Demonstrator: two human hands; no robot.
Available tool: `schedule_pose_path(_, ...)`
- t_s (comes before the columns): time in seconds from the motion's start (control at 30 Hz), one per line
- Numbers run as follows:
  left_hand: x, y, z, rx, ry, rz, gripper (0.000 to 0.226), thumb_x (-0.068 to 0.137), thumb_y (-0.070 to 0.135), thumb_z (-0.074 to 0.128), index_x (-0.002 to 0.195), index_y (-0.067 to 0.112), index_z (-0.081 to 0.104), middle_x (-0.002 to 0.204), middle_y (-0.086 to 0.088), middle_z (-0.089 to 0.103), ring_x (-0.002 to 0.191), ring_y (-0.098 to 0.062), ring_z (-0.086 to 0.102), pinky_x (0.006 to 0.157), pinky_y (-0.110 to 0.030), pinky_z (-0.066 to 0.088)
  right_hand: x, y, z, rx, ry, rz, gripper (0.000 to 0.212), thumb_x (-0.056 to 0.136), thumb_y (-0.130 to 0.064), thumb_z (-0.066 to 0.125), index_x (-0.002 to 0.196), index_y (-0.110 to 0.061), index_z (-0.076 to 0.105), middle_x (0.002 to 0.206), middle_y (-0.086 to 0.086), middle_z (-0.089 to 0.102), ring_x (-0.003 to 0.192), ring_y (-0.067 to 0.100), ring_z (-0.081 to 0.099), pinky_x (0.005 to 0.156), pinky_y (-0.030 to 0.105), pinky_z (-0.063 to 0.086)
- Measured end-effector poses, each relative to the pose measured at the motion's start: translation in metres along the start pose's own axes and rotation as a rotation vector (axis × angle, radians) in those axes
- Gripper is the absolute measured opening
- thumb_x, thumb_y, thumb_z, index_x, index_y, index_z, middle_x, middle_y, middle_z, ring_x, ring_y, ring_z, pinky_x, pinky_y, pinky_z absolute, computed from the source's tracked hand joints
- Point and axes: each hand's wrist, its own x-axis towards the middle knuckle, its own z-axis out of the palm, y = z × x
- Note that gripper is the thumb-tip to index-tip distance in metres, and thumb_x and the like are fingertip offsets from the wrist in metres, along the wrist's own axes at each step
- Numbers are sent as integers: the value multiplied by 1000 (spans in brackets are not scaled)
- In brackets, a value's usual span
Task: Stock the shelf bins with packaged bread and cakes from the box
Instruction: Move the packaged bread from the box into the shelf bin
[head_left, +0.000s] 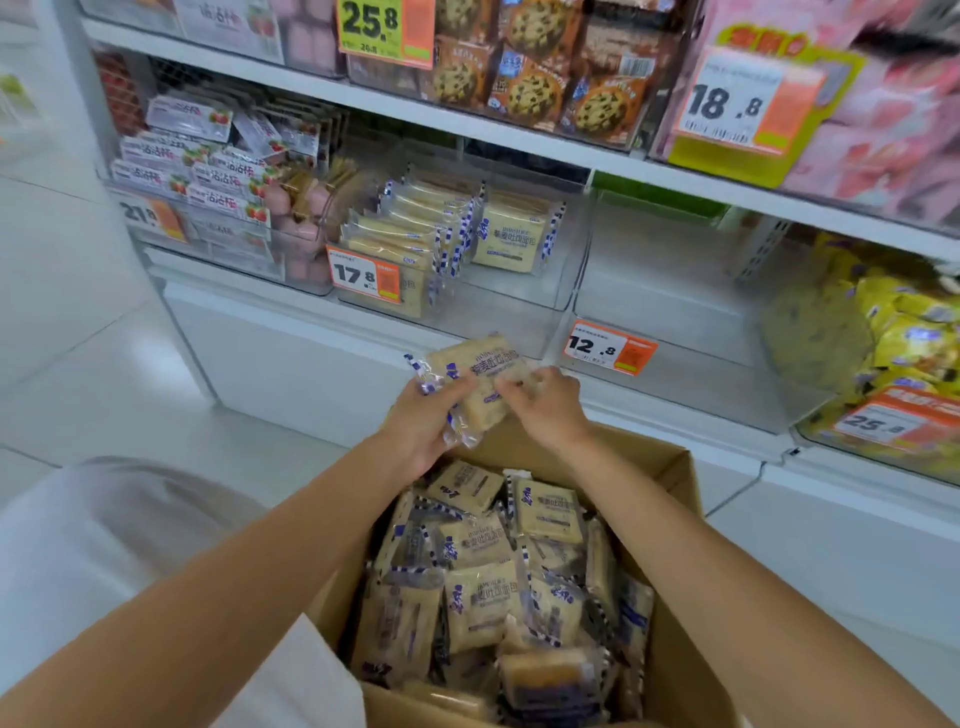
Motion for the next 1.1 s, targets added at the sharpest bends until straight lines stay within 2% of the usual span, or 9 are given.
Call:
schedule_pose_path(0.13, 2, 27, -10, 254, 1, 105, 29, 89, 3, 68, 117, 3, 61, 100, -10, 75, 87, -22, 73, 75, -36, 59, 0, -23, -27, -515, 18, -425, 93, 84, -56, 64, 154, -21, 12, 164, 2, 5, 150, 22, 5, 120, 48, 11)
schedule_pose_path(0.23, -1, 57, -9, 496, -106, 195, 25, 87, -1, 69, 106, 15, 63, 95, 1, 73, 83, -11, 70, 70, -19, 54, 6, -53, -41, -646, -155, -580, 106, 79, -52, 72, 155, -30, 2, 163, 0, 15, 150, 16, 4, 121, 45, -5)
schedule_pose_path(0.33, 7, 89, -8, 714, -158, 273, 41, 84, 14, 76, 119, 28, 59, 113, 8, 66, 101, -8, 64, 67, -9, 46, 19, -83, -49, -625, -124, -629, 90, 73, -52, 77, 147, -33, 30, 142, -4, 48, 132, 17, 43, 116, 38, 17)
schedule_pose_path(0.43, 31, 128, -14, 857, -149, 398, 83, 80, 14, 81, 149, 24, 35, 139, 10, 46, 125, -6, 45, 83, -14, 43, 39, -106, -68, -571, 43, -680, 71, 77, -49, 77, 136, -25, 46, 126, -1, 52, 111, 19, 52, 87, 32, 41)
schedule_pose_path(0.63, 119, 190, -31, 986, 31, 551, 56, 83, -22, 43, 131, 5, 59, 137, -10, 57, 127, -20, 53, 63, -5, 44, 116, -111, -96, -661, 250, -657, 53, 80, -36, 76, 124, -20, 51, 110, 4, 50, 101, 24, 51, 79, 40, 46)
schedule_pose_path(0.77, 187, 210, -28, 1399, 48, 505, 44, 92, 15, 54, 137, 18, 55, 148, -3, 48, 126, -26, 53, 96, -26, 45, 185, -102, -84, -818, 122, -479, 57, 80, -38, 75, 128, -17, 51, 124, 9, 54, 111, 29, 53, 86, 37, 46)
schedule_pose_path(0.83, 212, 213, -28, 1773, 16, 410, 58, 93, 43, 45, 149, 29, 38, 160, 1, 29, 144, -24, 32, 117, -39, 27, 218, -102, -75, -940, 97, -402, 62, 81, -37, 73, 133, -16, 47, 129, 12, 56, 114, 31, 55, 91, 40, 47)
schedule_pose_path(0.97, 236, 200, -45, 1925, -17, 393, 59, 99, 56, 23, 155, 38, 18, 166, 2, 4, 152, -17, -1, 121, -51, -6, 256, -89, -48, -1073, 48, -285, 83, 81, -40, 71, 147, -19, 26, 144, 14, 42, 127, 33, 44, 103, 42, 38)
schedule_pose_path(1.1, 243, 193, -53, 1871, -30, 395, 62, 97, 59, 18, 156, 40, 11, 166, 5, -2, 152, -14, -8, 119, -53, -12, 260, -73, -18, -1109, 100, -396, 88, 81, -40, 71, 148, -16, 20, 140, 13, 36, 129, 33, 35, 107, 40, 25)
